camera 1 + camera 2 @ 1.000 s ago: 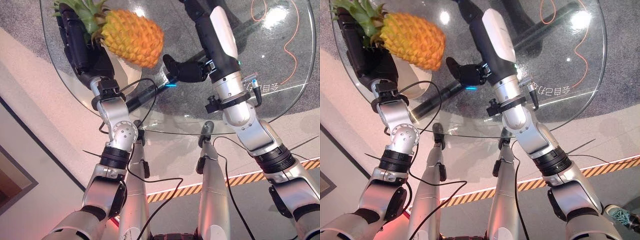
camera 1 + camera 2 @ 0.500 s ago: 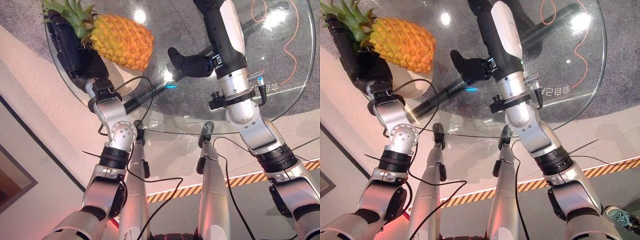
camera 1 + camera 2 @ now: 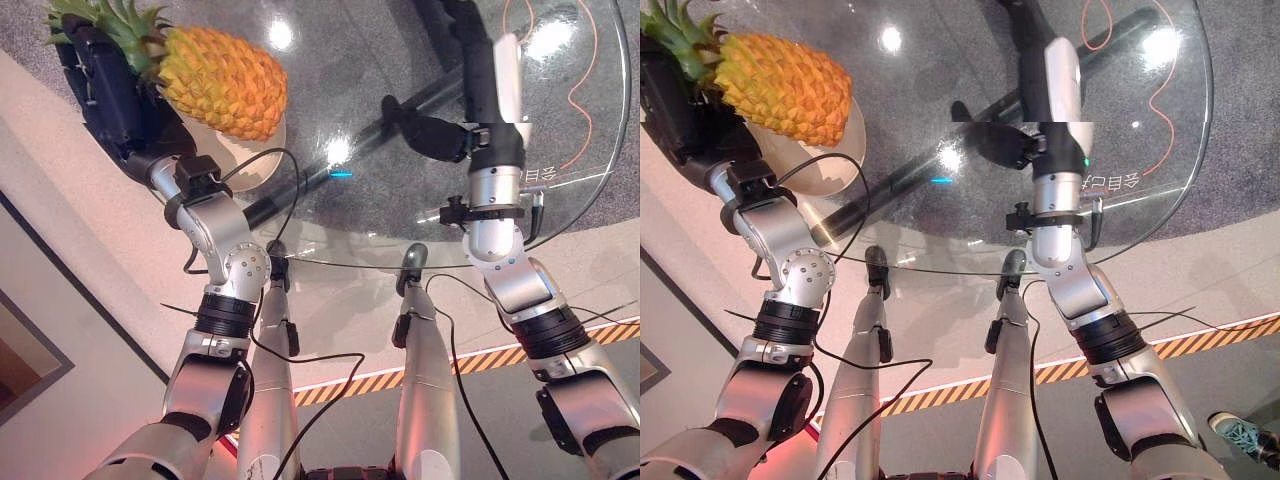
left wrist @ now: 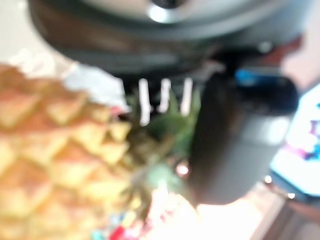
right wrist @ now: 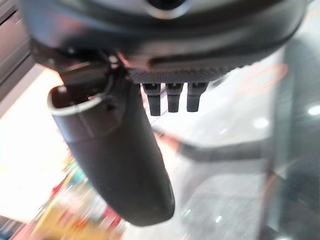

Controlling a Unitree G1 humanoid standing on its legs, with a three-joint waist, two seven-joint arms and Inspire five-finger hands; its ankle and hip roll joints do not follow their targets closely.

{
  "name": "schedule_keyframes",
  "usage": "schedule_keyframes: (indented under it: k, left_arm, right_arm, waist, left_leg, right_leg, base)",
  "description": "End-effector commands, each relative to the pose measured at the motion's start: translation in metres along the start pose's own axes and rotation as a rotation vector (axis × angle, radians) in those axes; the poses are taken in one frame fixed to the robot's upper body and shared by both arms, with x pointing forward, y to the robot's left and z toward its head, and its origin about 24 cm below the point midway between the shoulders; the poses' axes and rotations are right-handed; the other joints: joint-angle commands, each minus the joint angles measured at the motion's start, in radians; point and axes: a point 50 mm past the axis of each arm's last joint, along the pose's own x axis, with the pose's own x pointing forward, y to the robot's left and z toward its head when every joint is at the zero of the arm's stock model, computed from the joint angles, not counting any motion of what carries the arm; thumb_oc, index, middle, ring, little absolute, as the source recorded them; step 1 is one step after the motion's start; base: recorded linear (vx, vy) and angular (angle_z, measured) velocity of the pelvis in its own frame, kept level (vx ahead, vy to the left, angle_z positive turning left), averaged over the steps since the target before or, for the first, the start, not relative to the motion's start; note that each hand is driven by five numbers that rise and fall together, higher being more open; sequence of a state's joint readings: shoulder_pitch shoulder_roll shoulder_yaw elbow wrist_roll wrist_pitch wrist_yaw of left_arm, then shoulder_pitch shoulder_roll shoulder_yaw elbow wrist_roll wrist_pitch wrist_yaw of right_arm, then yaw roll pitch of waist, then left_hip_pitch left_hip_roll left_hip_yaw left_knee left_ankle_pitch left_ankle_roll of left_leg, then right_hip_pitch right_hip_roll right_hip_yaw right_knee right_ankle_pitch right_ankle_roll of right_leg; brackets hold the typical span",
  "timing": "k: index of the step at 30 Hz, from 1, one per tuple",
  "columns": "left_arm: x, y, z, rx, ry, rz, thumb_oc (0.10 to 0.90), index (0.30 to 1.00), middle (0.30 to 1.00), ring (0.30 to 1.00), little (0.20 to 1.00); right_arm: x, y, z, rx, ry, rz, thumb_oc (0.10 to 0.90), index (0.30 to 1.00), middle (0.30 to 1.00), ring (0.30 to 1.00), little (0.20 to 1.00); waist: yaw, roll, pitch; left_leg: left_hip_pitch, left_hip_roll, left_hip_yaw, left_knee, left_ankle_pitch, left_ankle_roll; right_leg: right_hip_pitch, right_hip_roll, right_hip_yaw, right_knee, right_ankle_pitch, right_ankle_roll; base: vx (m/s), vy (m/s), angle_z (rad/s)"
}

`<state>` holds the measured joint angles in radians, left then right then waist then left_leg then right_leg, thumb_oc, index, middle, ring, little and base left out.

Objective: Pick up the fruit to the plate

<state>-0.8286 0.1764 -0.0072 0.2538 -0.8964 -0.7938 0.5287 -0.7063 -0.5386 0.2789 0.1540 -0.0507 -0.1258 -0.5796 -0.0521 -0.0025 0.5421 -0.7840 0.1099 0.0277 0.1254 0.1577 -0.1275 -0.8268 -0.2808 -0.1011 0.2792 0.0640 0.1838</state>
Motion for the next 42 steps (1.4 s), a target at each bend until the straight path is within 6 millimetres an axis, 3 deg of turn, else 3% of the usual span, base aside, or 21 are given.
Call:
schedule_keyframes:
  k: [1, 9, 17, 19, 24, 30, 42]
  left_arm:
    - [0.016, -0.057, 0.05, -0.072, -0.331, -0.273, 0.1, 0.3, 0.3, 0.3, 0.2]
    - [0.029, -0.059, 0.056, 0.065, -0.449, -0.26, 0.1, 0.3, 0.3, 0.3, 0.2]
    - [0.041, -0.059, 0.063, 0.129, -0.515, -0.219, 0.1, 0.3, 0.3, 0.3, 0.2]
    - [0.045, -0.058, 0.065, 0.156, -0.546, -0.185, 0.1, 0.3, 0.3, 0.3, 0.2]
    - [0.05, -0.062, 0.066, 0.207, -0.588, -0.179, 0.1, 0.3, 0.3, 0.3, 0.2]
    - [0.053, -0.07, 0.064, 0.273, -0.622, -0.203, 0.1, 0.3, 0.3, 0.3, 0.2]
    - [0.062, -0.072, 0.058, 0.432, -0.65, -0.228, 0.1, 0.3, 0.3, 0.3, 0.2]
  right_arm:
    - [0.014, -0.032, 0.022, 0.185, -0.109, -0.263, 0.8, 0.9, 0.9, 0.9, 0.9]
    - [0.008, -0.062, -0.024, 0.293, 0.11, -0.521, 0.8, 0.9, 0.9, 0.9, 0.9]
    - [-0.002, -0.083, -0.055, 0.156, 0.241, -0.725, 0.8, 0.9, 0.9, 0.9, 0.9]
    - [-0.01, -0.093, -0.073, 0.108, 0.319, -0.801, 0.8, 0.9, 0.9, 0.9, 0.9]
    - [-0.024, -0.105, -0.095, 0.111, 0.438, -0.905, 0.8, 0.9, 0.9, 0.9, 0.9]
    - [-0.055, -0.119, -0.127, 0.144, 0.637, -1.054, 0.8, 0.9, 0.9, 0.9, 0.9]
    - [-0.102, -0.129, -0.167, 0.112, 0.939, -1.054, 0.8, 0.9, 0.9, 0.9, 0.9]
  waist:
    - [0.01, -0.036, -0.022]
    - [0.012, -0.039, -0.022]
    - [0.016, -0.043, -0.022]
    - [0.018, -0.045, -0.022]
    - [0.021, -0.05, -0.022]
    - [0.026, -0.058, -0.022]
    - [0.031, -0.055, -0.022]
  left_leg:
    - [0.013, -0.011, 0.01, 0.061, -0.072, 0.004]
    - [0.021, -0.005, 0.015, 0.061, -0.079, 0.001]
    - [0.018, -0.001, 0.013, 0.065, -0.087, 0.0]
    - [0.014, 0.001, 0.012, 0.067, -0.09, -0.001]
    - [0.006, 0.004, 0.009, 0.073, -0.096, -0.001]
    - [-0.001, 0.005, 0.001, 0.083, -0.105, 0.001]
    - [-0.017, 0.004, -0.011, 0.098, -0.111, 0.009]
  right_leg:
    - [0.049, 0.05, -0.03, -0.078, 0.031, -0.034]
    - [0.052, 0.052, -0.039, -0.068, 0.024, -0.036]
    - [0.05, 0.057, -0.045, -0.067, 0.018, -0.039]
    - [0.048, 0.059, -0.046, -0.067, 0.015, -0.041]
    - [0.043, 0.061, -0.045, -0.067, 0.013, -0.043]
    - [0.04, 0.069, -0.046, -0.068, 0.015, -0.045]
    - [0.028, 0.076, -0.039, -0.061, 0.016, -0.048]
  base:
    - [-0.01, 0.032, 0.0]
    - [0.0, 0.008, 0.0]
    - [0.0, 0.0, 0.0]
    - [0.0, 0.0, 0.0]
    - [0.0, 0.0, 0.0]
    - [0.0, -0.03, 0.0]
    - [0.0, -0.003, 0.0]
